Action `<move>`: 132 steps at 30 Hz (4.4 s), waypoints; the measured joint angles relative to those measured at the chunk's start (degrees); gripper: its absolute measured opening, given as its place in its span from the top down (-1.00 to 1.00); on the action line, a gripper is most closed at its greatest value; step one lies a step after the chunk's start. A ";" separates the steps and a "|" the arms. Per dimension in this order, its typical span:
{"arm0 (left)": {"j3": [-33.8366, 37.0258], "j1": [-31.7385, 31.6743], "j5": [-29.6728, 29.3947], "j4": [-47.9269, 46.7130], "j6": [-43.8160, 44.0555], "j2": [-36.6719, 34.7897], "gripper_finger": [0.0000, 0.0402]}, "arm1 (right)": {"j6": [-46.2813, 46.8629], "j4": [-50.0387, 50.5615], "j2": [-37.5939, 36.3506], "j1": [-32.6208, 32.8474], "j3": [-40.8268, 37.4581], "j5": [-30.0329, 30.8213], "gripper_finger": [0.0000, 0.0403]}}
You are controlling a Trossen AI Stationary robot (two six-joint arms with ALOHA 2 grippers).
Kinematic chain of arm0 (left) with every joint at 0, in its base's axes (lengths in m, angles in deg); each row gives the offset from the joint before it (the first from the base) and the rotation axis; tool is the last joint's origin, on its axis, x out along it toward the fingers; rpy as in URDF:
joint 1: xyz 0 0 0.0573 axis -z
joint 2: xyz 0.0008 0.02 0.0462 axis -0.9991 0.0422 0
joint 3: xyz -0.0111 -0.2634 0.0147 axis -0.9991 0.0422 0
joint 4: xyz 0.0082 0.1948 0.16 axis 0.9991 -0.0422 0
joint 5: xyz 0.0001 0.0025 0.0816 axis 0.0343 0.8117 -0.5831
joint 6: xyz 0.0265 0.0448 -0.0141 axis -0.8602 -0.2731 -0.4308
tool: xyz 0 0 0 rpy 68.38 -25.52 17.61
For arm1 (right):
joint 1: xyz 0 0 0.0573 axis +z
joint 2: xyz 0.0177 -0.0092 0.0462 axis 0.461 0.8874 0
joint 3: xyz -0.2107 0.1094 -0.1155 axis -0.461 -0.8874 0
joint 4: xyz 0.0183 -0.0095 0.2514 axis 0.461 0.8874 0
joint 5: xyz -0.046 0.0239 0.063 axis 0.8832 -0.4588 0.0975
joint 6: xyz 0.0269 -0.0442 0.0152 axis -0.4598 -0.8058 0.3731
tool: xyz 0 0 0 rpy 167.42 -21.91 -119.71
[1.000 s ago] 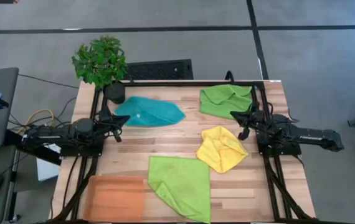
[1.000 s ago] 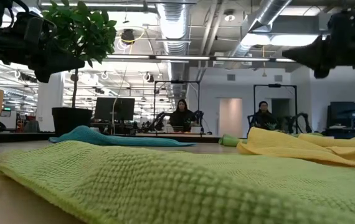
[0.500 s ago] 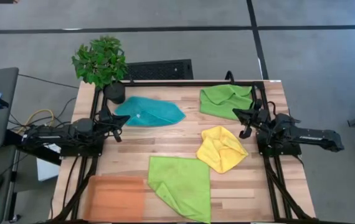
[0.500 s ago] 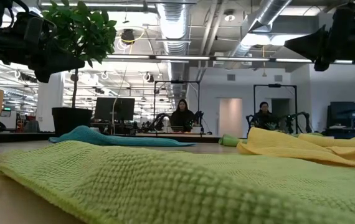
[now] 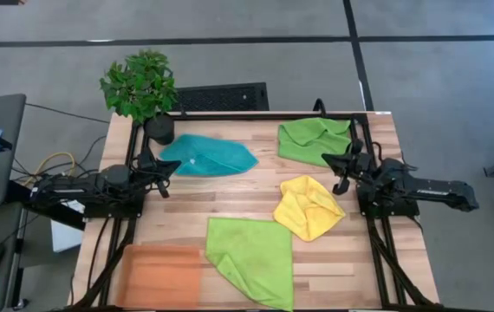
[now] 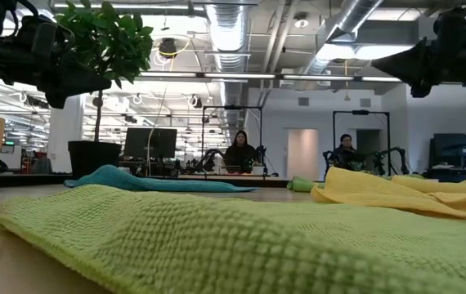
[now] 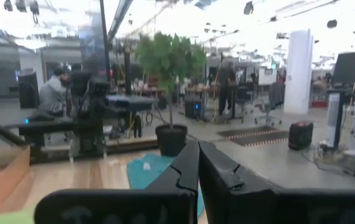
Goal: Fold microfiber towels
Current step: Fold the yellow towel
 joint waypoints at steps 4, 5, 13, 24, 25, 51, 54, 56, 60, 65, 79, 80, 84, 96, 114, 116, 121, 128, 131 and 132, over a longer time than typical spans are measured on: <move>-0.01 0.02 -0.02 0.00 0.00 -0.01 1.00 | 2.55 7.27 0.17 0.10 1.53 -0.19 0.83; 0.00 0.02 -0.02 0.00 -0.01 0.00 1.00 | 3.07 9.39 0.49 0.12 2.51 -0.78 0.83; -0.02 0.00 0.00 0.00 0.00 -0.02 1.00 | 0.85 16.34 5.25 0.11 10.79 -4.68 0.83; -0.01 0.01 -0.01 0.00 0.01 -0.01 1.00 | 4.48 33.94 17.29 0.11 33.76 -7.35 0.83; -0.02 0.02 -0.02 0.02 0.01 0.00 1.00 | 5.00 36.62 18.81 0.11 35.91 -7.35 0.83; -0.01 0.01 -0.01 0.02 0.00 -0.01 1.00 | 8.20 61.41 44.00 10.27 50.56 -13.49 0.83; 0.00 0.02 -0.34 0.02 -3.11 0.00 1.00 | 9.05 61.22 45.12 13.07 50.56 -13.49 0.83; 0.00 0.00 -0.76 0.02 -7.86 0.00 1.00 | 10.95 60.60 45.77 14.59 50.56 -13.49 0.83; 0.00 0.02 -0.42 0.02 -13.10 0.00 1.00 | 14.05 59.64 46.79 16.67 50.56 -13.47 0.83; 0.12 0.02 -1.45 1.30 -13.99 0.00 1.00 | 13.94 57.83 48.13 18.12 50.53 -13.47 0.83; -5.34 0.00 9.07 1.94 -16.29 4.55 1.00 | 13.64 50.44 55.21 18.38 50.53 -13.42 0.83; -6.88 0.02 8.55 1.42 -16.39 6.17 1.00 | 13.49 49.75 55.94 18.17 50.53 -13.40 0.83; -13.11 0.00 5.67 -1.05 -16.68 14.98 1.00 | 13.77 49.49 58.48 16.67 50.53 -13.11 0.83; -28.73 -6.50 12.02 -3.04 -16.64 46.36 1.00 | 25.87 61.19 61.86 12.23 50.51 -4.47 0.95; -34.93 -12.44 26.59 -2.86 -20.19 54.90 1.00 | 42.43 63.76 61.92 8.62 50.51 -7.43 0.67; -34.93 -12.44 26.58 -3.15 -20.18 54.90 1.00 | 44.94 64.76 61.94 7.74 50.51 -7.88 0.58; -34.93 -12.44 26.59 -3.15 -20.25 54.90 1.00 | 45.31 65.33 61.95 6.39 50.51 -13.61 0.31; -34.95 -12.44 26.58 -4.58 -20.23 54.90 1.00 | 43.91 65.47 68.14 5.47 50.51 -15.78 0.09; -34.97 -12.44 26.58 -5.28 -20.23 54.90 1.00 | 40.23 65.75 72.19 4.38 50.49 -19.41 0.05; -34.95 -12.44 26.58 -5.55 -20.23 54.90 1.00 | 39.17 65.77 73.42 3.98 50.49 -20.14 0.04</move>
